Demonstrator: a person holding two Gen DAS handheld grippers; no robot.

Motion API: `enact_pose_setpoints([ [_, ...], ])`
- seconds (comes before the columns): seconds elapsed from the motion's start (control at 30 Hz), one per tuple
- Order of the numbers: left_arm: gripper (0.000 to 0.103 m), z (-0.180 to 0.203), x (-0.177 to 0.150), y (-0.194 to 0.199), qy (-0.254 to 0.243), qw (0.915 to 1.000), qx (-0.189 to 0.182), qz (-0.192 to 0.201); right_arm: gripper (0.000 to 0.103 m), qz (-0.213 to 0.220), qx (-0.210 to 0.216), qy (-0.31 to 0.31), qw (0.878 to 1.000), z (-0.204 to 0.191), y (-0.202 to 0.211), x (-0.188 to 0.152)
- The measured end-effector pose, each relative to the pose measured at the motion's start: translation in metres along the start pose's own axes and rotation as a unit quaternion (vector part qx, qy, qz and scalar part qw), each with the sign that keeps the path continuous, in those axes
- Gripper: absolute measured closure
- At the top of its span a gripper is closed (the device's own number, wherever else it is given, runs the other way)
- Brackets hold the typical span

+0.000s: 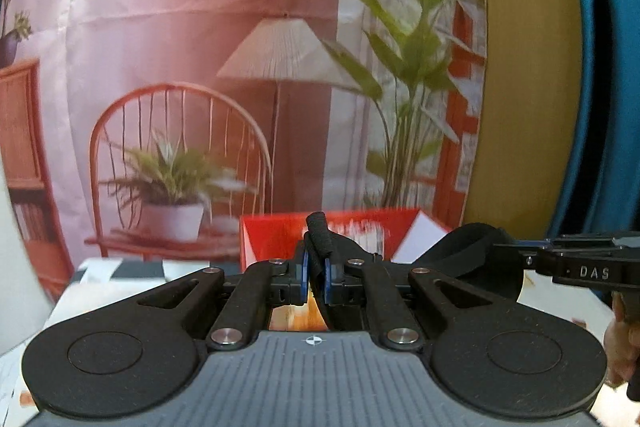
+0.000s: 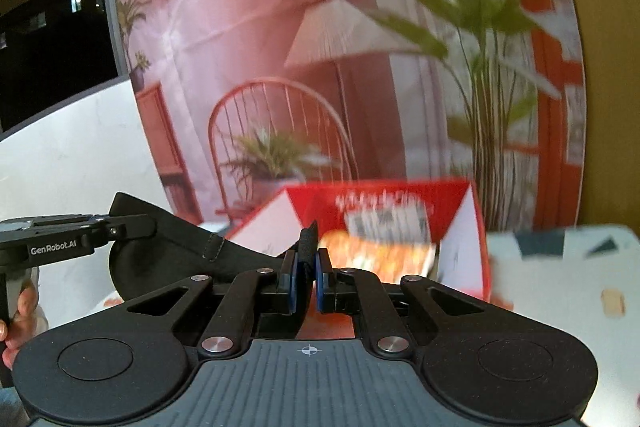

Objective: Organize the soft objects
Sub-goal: 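Lift the eye mask with both grippers over the red box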

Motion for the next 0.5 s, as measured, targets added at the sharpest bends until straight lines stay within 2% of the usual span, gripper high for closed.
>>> enact_pose_setpoints([
  [0.2,0.095,0.007,0.026,-0.046,-0.023,0.9994,0.023,0.015,0.095,0.007,-0.032,0.024,0.999,0.015,-0.034,0.031],
  [0.33,0.095,0.008,0.028,-0.085,-0.008,0.9992,0.032,-0.022,0.095,-0.004,-0.055,0.028,0.998,0.033,-0.059,0.037],
  [0.5,0.095,0.009,0.007,-0.125,-0.021,0.9967,0.033,-0.071,0.095,-0.043,-0.068,0.035,0.996,0.051,-0.087,0.023],
])
Point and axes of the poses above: each gripper's, at about its wrist camera, not at the fingertips, and y roughly against the way its jaws point, z to its right, x to its top, the point moved 1 cm from there along -y, roughly the way its jaws point, and after that the axes turned 3 degrees about x, right-handed, at the moved point
